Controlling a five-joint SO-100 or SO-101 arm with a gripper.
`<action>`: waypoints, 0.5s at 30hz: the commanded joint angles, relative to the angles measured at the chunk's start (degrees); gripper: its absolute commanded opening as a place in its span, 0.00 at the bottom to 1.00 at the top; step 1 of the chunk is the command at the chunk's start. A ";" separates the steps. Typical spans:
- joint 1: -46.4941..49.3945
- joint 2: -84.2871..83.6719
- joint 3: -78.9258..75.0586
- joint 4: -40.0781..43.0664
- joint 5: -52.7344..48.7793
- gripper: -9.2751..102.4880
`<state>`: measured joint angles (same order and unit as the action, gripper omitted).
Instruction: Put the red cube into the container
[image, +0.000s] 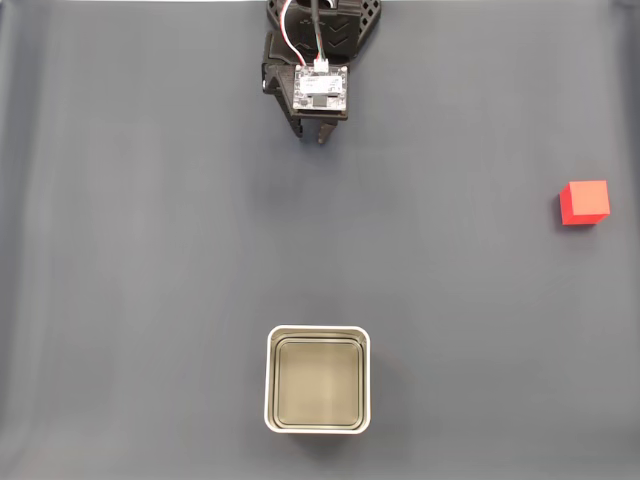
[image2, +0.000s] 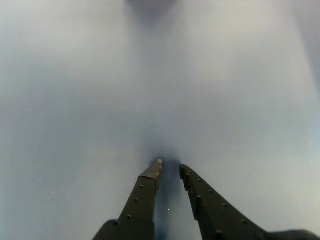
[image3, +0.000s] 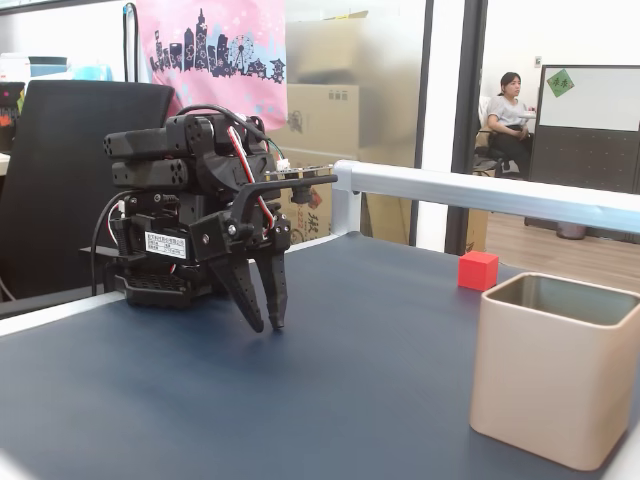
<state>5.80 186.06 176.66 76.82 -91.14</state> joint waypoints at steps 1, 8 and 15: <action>-0.53 4.48 0.62 0.53 0.18 0.13; -0.62 4.22 0.62 -3.43 -0.09 0.09; 0.53 -1.14 0.00 -24.17 3.96 0.09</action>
<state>5.89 185.10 176.66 58.45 -88.42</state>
